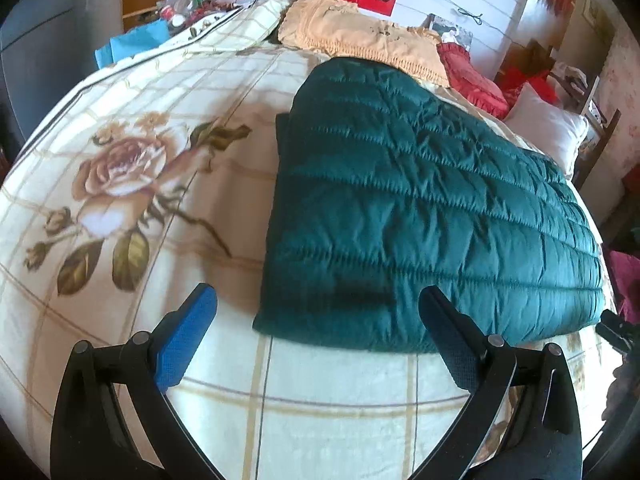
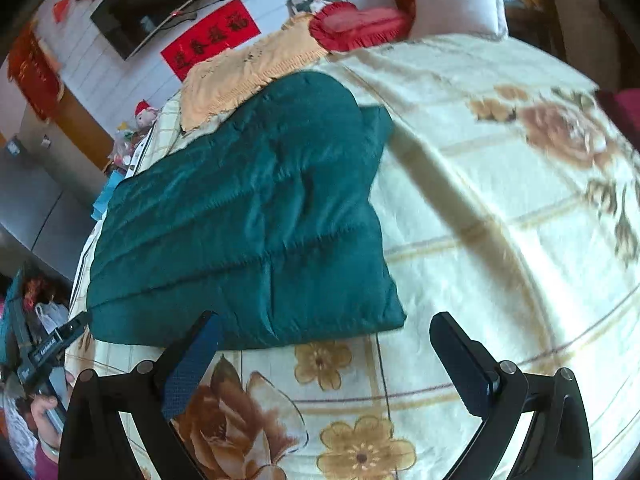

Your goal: Fold large clothes

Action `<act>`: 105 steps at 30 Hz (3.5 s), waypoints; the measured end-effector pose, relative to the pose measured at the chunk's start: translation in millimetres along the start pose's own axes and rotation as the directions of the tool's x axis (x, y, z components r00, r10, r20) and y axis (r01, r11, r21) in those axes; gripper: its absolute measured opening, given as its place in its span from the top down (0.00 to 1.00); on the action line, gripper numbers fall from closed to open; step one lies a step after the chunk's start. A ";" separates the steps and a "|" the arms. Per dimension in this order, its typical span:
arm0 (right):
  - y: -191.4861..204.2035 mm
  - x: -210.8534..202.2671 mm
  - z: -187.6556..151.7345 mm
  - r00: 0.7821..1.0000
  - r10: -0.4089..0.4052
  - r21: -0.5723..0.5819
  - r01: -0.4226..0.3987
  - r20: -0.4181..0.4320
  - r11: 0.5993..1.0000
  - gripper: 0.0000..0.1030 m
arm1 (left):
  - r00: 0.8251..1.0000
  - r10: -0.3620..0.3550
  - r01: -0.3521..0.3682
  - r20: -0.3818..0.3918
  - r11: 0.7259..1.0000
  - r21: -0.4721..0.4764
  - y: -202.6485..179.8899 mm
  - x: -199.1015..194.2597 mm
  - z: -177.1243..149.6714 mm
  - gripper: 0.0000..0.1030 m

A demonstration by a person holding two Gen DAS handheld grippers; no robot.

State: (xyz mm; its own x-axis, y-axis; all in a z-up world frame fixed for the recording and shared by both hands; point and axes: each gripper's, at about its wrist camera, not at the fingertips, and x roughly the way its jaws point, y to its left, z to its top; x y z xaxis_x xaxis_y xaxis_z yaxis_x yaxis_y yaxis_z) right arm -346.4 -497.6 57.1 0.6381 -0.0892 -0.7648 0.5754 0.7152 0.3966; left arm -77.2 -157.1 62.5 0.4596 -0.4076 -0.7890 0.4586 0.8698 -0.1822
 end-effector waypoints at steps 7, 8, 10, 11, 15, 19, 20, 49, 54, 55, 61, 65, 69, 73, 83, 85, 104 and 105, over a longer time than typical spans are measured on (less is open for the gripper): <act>-6.8 13.6 -6.8 0.997 0.072 0.093 -0.072 0.009 0.993 0.00 | 0.996 -0.087 0.083 -0.024 0.987 -0.138 22.7 9.0 -7.2 0.01; -7.1 14.6 -7.1 0.997 0.078 0.102 -0.079 0.016 0.992 0.00 | 0.994 -0.107 0.101 -0.028 0.981 -0.165 26.3 12.2 -7.1 0.01; -7.8 17.2 -6.5 0.995 0.091 0.120 -0.095 0.031 0.988 0.00 | 0.991 -0.133 0.125 -0.027 0.971 -0.205 30.6 16.5 -7.0 0.01; -8.9 19.6 -6.0 0.994 0.105 0.134 -0.109 0.037 0.985 0.00 | 0.989 -0.142 0.133 -0.027 0.966 -0.222 32.2 19.5 -6.5 0.01; -13.0 25.1 -2.5 0.987 0.146 0.178 -0.157 0.070 0.972 0.00 | 0.985 -0.170 0.157 -0.028 0.952 -0.262 34.3 29.8 -2.8 0.01; -13.3 32.8 7.6 0.978 0.184 0.206 -0.200 0.093 0.958 0.00 | 0.979 -0.199 0.182 -0.035 0.942 -0.284 32.6 40.2 3.4 0.01; -12.7 35.1 10.6 0.978 0.188 0.203 -0.204 0.095 0.958 0.00 | 0.979 -0.198 0.180 -0.038 0.944 -0.278 30.2 42.4 5.7 0.01; 27.8 -3.4 30.6 0.962 0.268 -0.005 -0.268 0.049 0.963 0.59 | 0.976 -0.216 0.217 0.022 0.972 -0.093 3.7 -30.0 4.6 0.66; 26.1 -36.5 0.6 0.954 0.301 -0.024 -0.301 -0.002 0.953 0.59 | 0.978 -0.211 0.211 -0.003 0.977 -0.036 8.4 -72.6 -37.6 0.66; 24.5 -40.0 -5.1 0.953 0.302 -0.024 -0.302 -0.013 0.953 0.59 | 0.979 -0.203 0.203 -0.011 0.979 -0.018 9.5 -82.7 -52.8 0.66; 2.4 -45.7 -43.3 0.968 0.239 0.019 -0.238 -0.069 0.971 0.45 | 0.987 -0.157 0.157 -0.025 0.988 0.010 2.6 -96.2 -103.1 0.66; 5.7 -42.0 -47.2 0.998 0.032 -0.053 -0.035 -0.056 0.998 0.21 | 0.996 -0.092 0.092 -0.020 0.996 -0.023 4.1 -90.3 -112.1 0.51; 27.6 -65.8 -45.3 0.992 -0.128 -0.143 0.130 0.023 0.981 0.20 | 1.000 -0.008 0.008 0.022 1.000 -0.004 1.3 -105.3 -112.6 0.44; 50.0 -93.6 -49.1 0.977 -0.177 -0.203 0.199 0.120 0.959 0.20 | 0.992 0.073 -0.076 0.101 0.997 0.018 -10.4 -130.0 -113.4 0.44; 134.4 -127.6 -95.0 0.959 -0.092 -0.325 0.179 0.267 0.928 0.16 | 0.978 0.070 -0.093 0.197 0.990 0.111 -66.7 -151.8 -110.6 0.44; 147.4 -129.0 -104.8 0.957 -0.069 -0.345 0.168 0.281 0.924 0.11 | 0.974 0.062 -0.088 0.218 0.990 0.114 -75.9 -155.4 -112.9 0.44; 182.5 -111.2 -137.0 0.965 -0.022 -0.391 0.126 0.260 0.912 0.00 | 0.966 0.074 -0.111 0.248 0.984 0.140 -98.1 -153.7 -124.3 0.44; 182.6 -111.4 -136.7 0.966 -0.021 -0.390 0.125 0.259 0.912 0.00 | 0.966 0.075 -0.113 0.246 0.983 0.143 -98.6 -153.4 -124.6 0.44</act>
State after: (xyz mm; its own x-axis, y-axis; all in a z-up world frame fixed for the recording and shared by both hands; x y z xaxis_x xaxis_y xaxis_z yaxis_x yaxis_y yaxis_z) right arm -382.4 -262.3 145.2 0.7366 -0.2812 -0.6151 0.4048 0.9119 0.0680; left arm -287.6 -145.7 128.4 0.6657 -0.3970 -0.6318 0.5078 0.8614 -0.0062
